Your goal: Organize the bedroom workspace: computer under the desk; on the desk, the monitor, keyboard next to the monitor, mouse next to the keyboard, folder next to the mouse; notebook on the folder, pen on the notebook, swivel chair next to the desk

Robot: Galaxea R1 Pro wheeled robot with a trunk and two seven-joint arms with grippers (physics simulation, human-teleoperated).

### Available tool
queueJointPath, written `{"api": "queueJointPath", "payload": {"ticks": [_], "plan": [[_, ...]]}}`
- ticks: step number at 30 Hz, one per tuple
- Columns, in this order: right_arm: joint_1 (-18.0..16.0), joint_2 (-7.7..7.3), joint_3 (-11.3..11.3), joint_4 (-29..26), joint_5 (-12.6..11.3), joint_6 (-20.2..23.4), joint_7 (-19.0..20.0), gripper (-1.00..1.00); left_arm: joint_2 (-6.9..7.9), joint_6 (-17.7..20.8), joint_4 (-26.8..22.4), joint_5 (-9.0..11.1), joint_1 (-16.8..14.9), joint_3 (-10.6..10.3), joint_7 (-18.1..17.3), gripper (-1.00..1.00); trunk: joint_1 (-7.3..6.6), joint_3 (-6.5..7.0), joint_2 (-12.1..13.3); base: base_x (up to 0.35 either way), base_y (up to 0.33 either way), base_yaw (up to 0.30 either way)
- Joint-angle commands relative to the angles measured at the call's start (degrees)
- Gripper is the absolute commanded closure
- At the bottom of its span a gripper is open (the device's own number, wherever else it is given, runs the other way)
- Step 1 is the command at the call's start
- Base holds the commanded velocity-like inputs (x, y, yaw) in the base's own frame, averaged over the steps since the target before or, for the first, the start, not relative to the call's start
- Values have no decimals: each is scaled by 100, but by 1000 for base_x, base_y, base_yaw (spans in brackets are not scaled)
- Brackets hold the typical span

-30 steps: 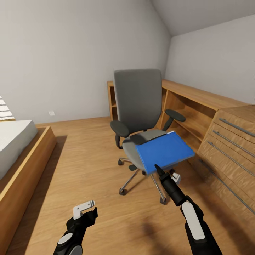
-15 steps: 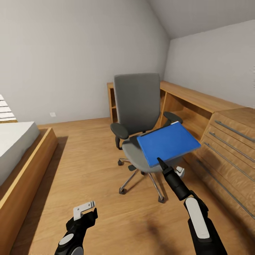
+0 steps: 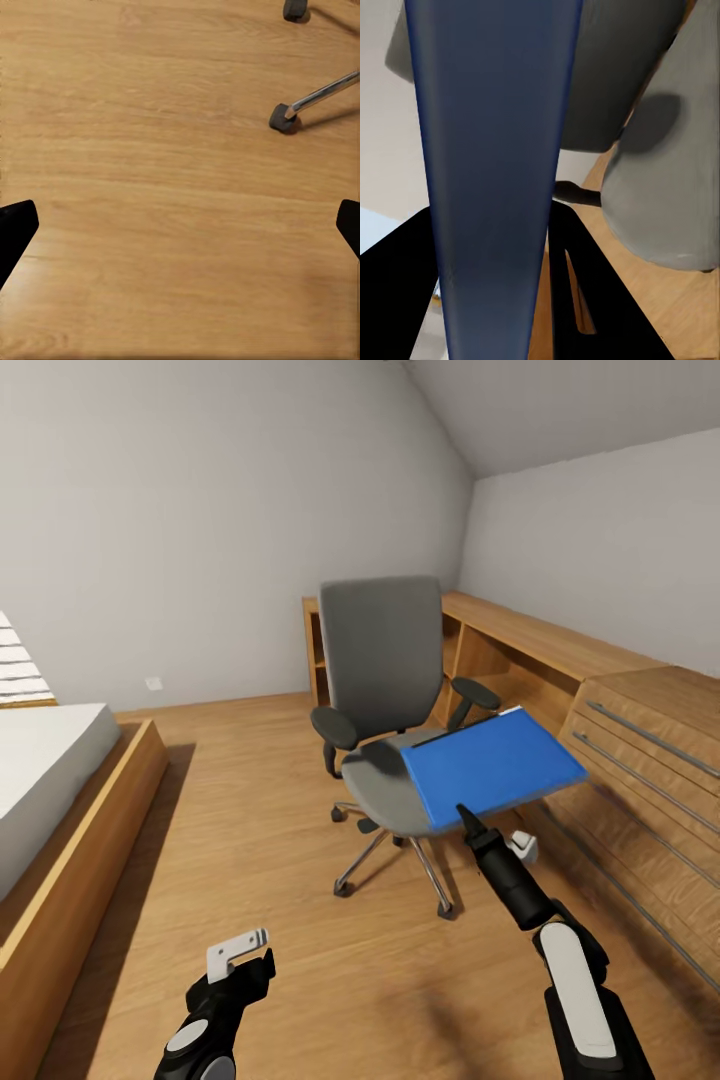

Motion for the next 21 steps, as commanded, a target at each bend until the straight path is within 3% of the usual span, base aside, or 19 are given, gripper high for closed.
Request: {"api": "queueJointPath", "payload": {"ticks": [1, 7, 11, 14, 18, 21], "plan": [[46, 5, -15, -93, -138, 83, -126, 100, 6, 18, -7, 35, -6, -13, 45, -100, -24, 13, 39, -5, -1, 0], [244, 15, 0, -417, -566, 196, -655, 100, 6, 21, -7, 40, -6, -7, 44, -100, -155, 121, 280, -1, 0, 0], [274, 18, 87, -453, -644, 210, -714, 100, 6, 21, -7, 40, -6, -6, 44, -100, -243, 193, 440, 0, 0, 0], [287, 9, 354, -469, -690, 217, -720, 100, 6, 10, -7, 35, -6, -5, 48, -100, -309, 247, 561, 0, 0, 0], [289, -39, 384, -470, -712, 230, -719, 100, 6, 5, -5, 32, -6, -5, 51, -100, -397, 319, 721, 0, 0, 0], [291, -156, 391, -461, -718, 234, -719, 100, 6, -1, 0, 29, -6, -10, 55, -100, -463, 373, 842, 0, 0, 0]]}}
